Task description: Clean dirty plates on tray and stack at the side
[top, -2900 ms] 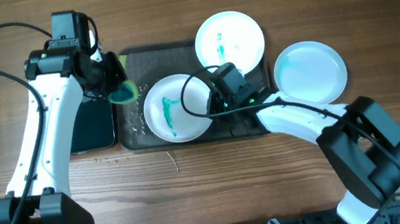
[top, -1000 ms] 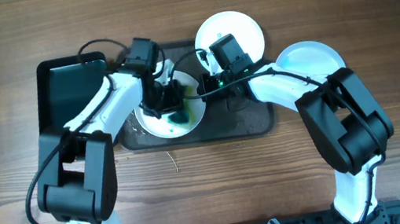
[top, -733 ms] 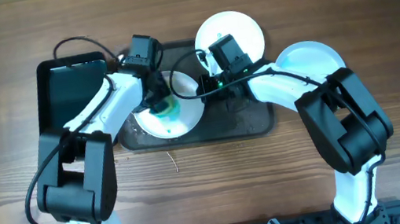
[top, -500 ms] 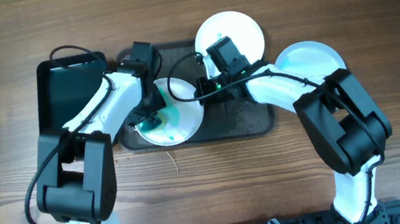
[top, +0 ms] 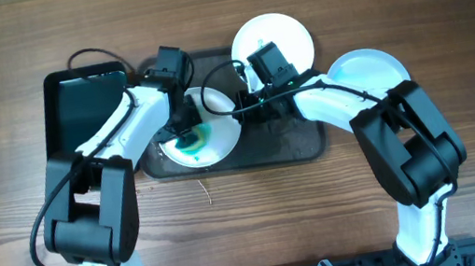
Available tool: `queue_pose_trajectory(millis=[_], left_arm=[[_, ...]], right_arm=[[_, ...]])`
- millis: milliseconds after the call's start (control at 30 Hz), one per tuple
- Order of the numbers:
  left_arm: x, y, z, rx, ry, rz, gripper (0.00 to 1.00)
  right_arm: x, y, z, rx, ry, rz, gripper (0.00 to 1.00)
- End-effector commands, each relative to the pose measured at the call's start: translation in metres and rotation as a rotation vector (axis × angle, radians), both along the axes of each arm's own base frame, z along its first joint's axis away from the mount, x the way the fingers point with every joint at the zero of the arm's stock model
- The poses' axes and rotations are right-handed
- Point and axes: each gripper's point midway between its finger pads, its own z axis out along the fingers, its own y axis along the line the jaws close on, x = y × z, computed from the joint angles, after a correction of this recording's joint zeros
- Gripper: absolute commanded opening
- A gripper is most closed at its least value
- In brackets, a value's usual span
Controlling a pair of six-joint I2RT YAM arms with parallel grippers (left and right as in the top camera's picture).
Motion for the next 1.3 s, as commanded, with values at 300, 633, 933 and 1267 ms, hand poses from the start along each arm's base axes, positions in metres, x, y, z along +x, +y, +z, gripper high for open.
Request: queue_pose_trajectory(millis=[300,633,933,1267], left_arm=[[-0.040,-0.102,0.016,-0.619,0.162,-0.326,0.04],[0.019,0.037,0.003,0.203,-0.109,0.083,0.04],[-0.049,-0.055,-0.003,-0.333,0.222,-0.248,0.04],[0.011,-0.041,-0.004,-0.253,-0.013,-0.128,0.04]], right_arm=[[-0.012,-0.006,-0.022,-0.036,0.067,-0.005,0.04],[-0.012,-0.006,-0.023,-0.039,0.068,-0.005,0.04],[-0.014,-0.008,-0.024,-0.050,0.076,-0.007,0.04],[-0.018,-0.008,-0.025,-0.040,0.115,-0.028,0.04]])
